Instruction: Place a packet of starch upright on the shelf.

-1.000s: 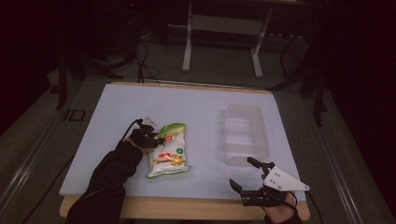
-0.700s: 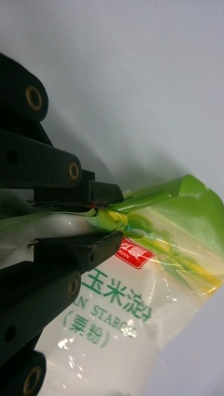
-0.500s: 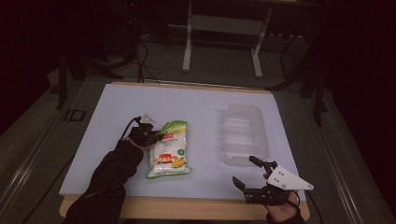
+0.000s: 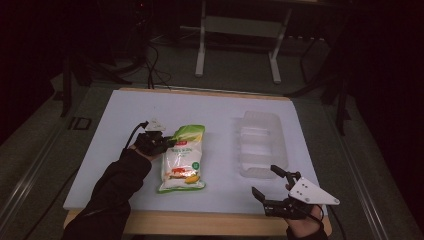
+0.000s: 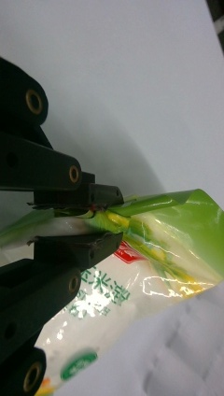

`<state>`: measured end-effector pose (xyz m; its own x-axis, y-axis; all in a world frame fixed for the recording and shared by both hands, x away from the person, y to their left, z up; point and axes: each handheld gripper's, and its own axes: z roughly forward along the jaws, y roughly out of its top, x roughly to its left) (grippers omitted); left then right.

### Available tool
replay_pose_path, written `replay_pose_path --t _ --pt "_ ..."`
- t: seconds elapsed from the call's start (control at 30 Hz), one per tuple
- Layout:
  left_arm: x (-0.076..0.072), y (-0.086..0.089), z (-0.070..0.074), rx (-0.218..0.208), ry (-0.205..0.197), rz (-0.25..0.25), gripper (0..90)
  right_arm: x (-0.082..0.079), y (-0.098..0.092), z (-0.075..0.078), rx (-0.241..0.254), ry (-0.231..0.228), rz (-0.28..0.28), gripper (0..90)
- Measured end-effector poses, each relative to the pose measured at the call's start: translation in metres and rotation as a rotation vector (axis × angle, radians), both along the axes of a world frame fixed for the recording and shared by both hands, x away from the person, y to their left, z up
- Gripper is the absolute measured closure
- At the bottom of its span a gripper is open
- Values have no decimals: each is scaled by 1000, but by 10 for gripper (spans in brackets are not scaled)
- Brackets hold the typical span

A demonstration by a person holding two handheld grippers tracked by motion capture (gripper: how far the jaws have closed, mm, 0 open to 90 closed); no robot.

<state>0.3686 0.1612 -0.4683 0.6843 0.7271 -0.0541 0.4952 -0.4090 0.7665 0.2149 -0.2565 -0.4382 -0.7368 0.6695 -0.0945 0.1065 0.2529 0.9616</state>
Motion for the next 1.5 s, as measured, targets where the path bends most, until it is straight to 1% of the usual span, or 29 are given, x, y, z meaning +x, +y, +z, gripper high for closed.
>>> replay_pose_path --t 0.03,0.07,0.13,0.17,0.23,0.27,0.33,0.43,0.47,0.6,0.67,0.73,0.83,0.87,0.9,0.97,1.0,1.07,1.23,1.27,1.3,1.33,1.4,1.47,1.5 --pt "-1 -1 2 -1 -2 -2 790 0 0 0 0 5 1 120" --pt "-3 -1 5 -1 -5 -8 791 1 0 0 3 1 -2 113" --pt "-7 -2 9 -8 -14 -16 791 1 0 0 0 6 9 108" --pt "-8 -2 10 -5 -22 -19 791 0 0 0 3 -2 8 108" --pt "-10 -3 12 -9 -24 -21 792 0 0 1 -3 0 13 108" --pt "-14 -3 15 -14 -39 -30 792 0 0 1 -6 -4 11 108" --pt "-18 -5 18 -19 -51 -34 792 1 0 0 -6 3 11 108" --pt "-22 -6 21 -24 -56 -42 794 2 -2 0 -5 -4 12 129" --pt "-24 -7 24 -37 -53 -49 794 2 -2 0 -5 -4 12 129" --pt "-32 -11 33 -46 -69 -77 796 2 -3 0 -13 -17 11 144" --pt "-32 -11 33 -46 -69 -77 795 2 -3 0 -14 -20 10 144" --pt "-38 -13 37 -51 -82 -87 795 1 -3 0 -16 -28 15 162" --pt "-41 -14 39 -57 -87 -88 795 2 -4 1 -16 -25 16 165" --pt "-42 -14 39 -58 -94 -90 795 2 -4 1 -16 -20 17 166" --pt "-44 -15 41 -69 -92 -99 795 2 -4 0 -18 -16 14 165" --pt "-46 -15 42 -72 -94 -102 796 3 -4 0 -13 4 21 147" --pt "-49 -17 45 -79 -96 -117 796 3 -4 0 -14 10 17 143" --pt "-51 -18 47 -77 -98 -124 795 3 -4 -1 -15 18 21 143" --pt "-54 -21 50 -83 -108 -135 798 3 -5 2 0 13 22 149" --pt "-56 -22 53 -89 -110 -153 798 2 -6 2 3 4 21 153" --pt "-57 -24 55 -91 -120 -154 799 2 -6 3 0 4 26 169" --pt "-57 -24 55 -91 -120 -154 800 2 -6 3 0 4 26 169" --pt "-61 -26 60 -89 -126 -172 801 3 -6 5 -3 -3 32 171" --pt "-61 -26 60 -89 -126 -172 801 4 -6 7 -2 -4 31 171" --pt "-63 -28 63 -85 -137 -178 801 4 -6 7 -2 -4 31 171"
